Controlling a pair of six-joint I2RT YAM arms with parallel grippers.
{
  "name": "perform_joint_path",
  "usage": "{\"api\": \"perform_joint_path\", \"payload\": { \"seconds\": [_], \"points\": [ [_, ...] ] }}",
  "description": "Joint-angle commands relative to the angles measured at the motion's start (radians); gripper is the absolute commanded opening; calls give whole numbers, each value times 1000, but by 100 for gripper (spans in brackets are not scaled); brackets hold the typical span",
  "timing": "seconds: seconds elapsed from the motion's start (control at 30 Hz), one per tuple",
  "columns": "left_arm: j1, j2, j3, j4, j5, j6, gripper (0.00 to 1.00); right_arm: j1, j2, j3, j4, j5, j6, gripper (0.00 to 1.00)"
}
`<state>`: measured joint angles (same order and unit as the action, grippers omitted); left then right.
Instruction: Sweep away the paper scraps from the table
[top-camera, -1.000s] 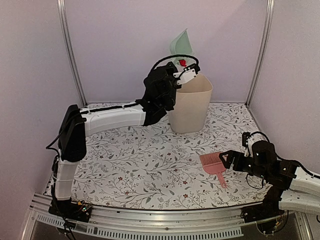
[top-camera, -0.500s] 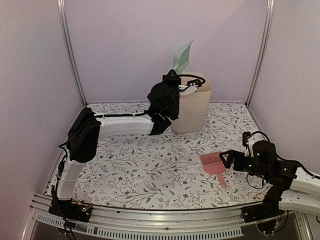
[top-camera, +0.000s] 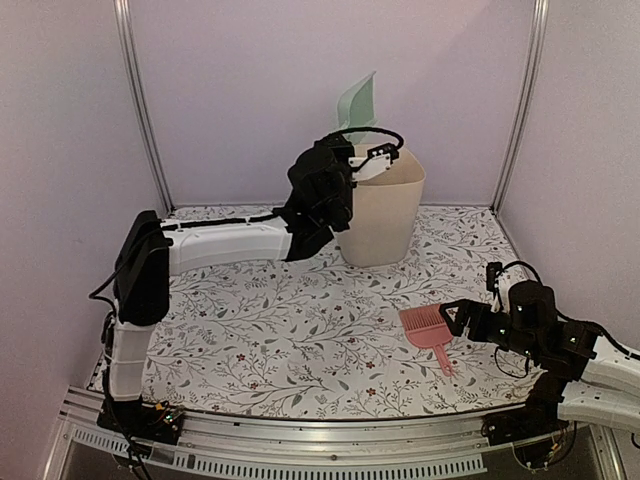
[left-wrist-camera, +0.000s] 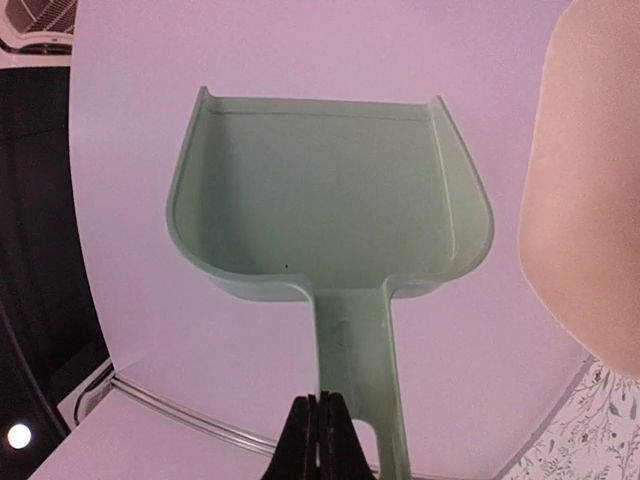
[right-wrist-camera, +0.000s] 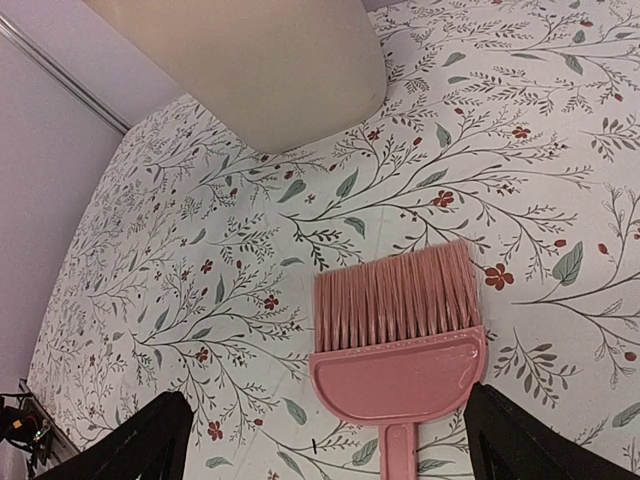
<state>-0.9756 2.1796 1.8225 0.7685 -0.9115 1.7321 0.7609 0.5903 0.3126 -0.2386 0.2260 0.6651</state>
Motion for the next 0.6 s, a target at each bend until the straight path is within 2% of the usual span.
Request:
{"api": "perform_joint_path", "payload": {
  "seconds": [0.0, 0.1, 0.2, 0.33, 0.57],
  "points": [
    [-12, -140, 19, -210, -52, -344, 0, 2, -9, 7, 13, -3, -16, 99],
    [-16, -197, -3, -314, -77, -490, 0, 2, -16, 12, 12, -1, -20, 99],
    [-26, -257, -10, -523, -66, -705, 0, 2, -28, 15, 8, -5, -23, 99],
    [-37, -349, -80, -596, -79, -838, 0, 2, -49, 14, 1, -8, -25, 99],
    [-40, -530, -172, -883, -35, -1185, 0, 2, -77, 13, -5, -10, -25, 99]
  ]
}}
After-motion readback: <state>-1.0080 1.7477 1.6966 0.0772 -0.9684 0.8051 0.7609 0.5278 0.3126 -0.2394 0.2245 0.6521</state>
